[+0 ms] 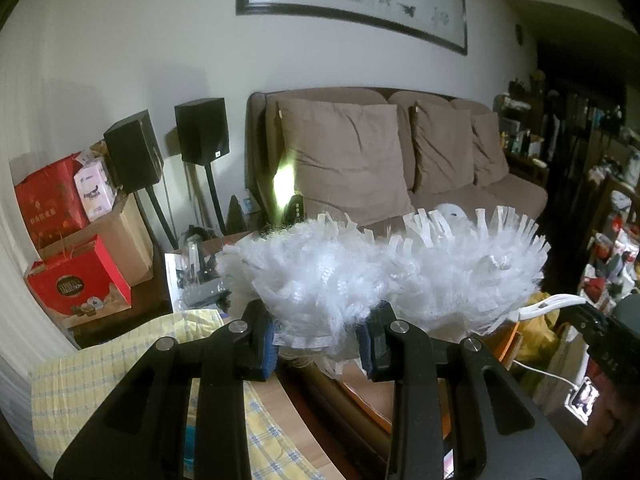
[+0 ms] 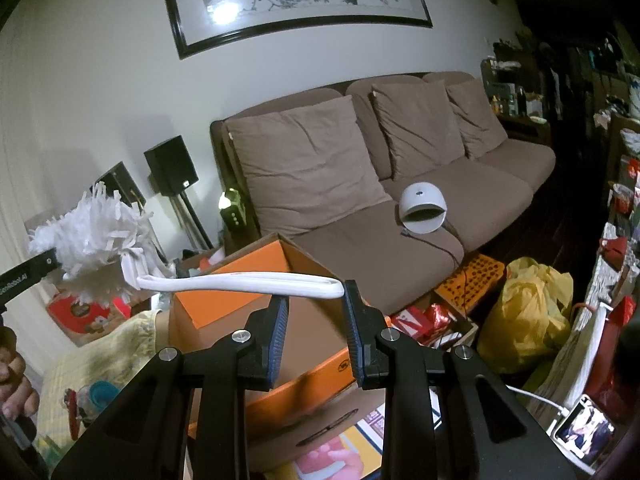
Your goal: Organize objects
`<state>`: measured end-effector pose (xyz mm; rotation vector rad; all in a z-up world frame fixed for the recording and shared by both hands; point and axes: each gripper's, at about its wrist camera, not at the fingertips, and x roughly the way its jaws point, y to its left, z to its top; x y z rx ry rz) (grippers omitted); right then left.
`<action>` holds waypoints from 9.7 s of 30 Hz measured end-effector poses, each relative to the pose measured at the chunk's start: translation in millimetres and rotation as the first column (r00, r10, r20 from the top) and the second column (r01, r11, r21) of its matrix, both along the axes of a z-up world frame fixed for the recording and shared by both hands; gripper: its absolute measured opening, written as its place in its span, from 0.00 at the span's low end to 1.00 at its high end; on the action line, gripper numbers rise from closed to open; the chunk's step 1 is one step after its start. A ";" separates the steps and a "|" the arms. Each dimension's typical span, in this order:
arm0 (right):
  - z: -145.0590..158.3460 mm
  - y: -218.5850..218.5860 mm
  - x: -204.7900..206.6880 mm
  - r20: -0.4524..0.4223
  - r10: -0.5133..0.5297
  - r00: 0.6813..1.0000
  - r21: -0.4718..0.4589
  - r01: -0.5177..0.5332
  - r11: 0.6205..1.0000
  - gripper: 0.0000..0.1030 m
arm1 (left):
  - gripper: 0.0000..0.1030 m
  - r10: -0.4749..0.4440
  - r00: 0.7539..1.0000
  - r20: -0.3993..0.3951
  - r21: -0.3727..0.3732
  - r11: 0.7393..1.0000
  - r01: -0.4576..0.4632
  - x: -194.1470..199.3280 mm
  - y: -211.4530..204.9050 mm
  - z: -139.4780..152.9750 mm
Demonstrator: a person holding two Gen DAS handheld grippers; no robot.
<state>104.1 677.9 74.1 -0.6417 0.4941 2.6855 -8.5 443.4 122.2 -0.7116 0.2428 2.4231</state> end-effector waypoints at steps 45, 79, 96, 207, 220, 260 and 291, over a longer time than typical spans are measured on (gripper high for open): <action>-29.5 5.4 -22.5 0.070 0.003 0.998 -0.034 -0.001 0.999 0.25 | 0.28 0.017 0.998 0.062 -0.043 0.999 -0.014 -30.8 12.3 -46.0; -44.7 15.5 -26.9 0.112 -0.013 0.994 -0.063 0.020 0.998 0.26 | 0.28 0.006 0.998 0.070 -0.068 0.998 -0.001 -37.9 27.1 -59.1; -49.3 13.8 -28.8 0.123 -0.011 0.992 -0.067 0.019 0.998 0.26 | 0.28 0.010 0.997 0.072 -0.083 0.997 -0.004 -38.7 28.4 -64.3; -97.4 29.4 -49.9 0.177 -0.037 0.983 -0.059 0.048 0.997 0.26 | 0.28 -0.013 0.993 0.118 -0.156 0.987 0.032 -70.3 62.4 -118.6; -102.6 25.1 -54.0 0.158 -0.034 0.987 -0.010 0.036 0.999 0.26 | 0.28 -0.049 0.997 0.058 -0.147 0.987 0.058 -74.4 66.2 -114.5; -100.8 25.0 -52.0 0.142 -0.051 0.988 0.013 0.050 0.999 0.25 | 0.30 -0.049 0.998 0.049 -0.178 0.982 0.057 -80.1 79.5 -126.8; -94.9 17.6 -56.8 0.108 0.016 0.994 -0.032 -0.012 0.999 0.12 | 0.34 -0.020 0.998 0.063 -0.124 0.992 0.027 -83.9 37.6 -119.0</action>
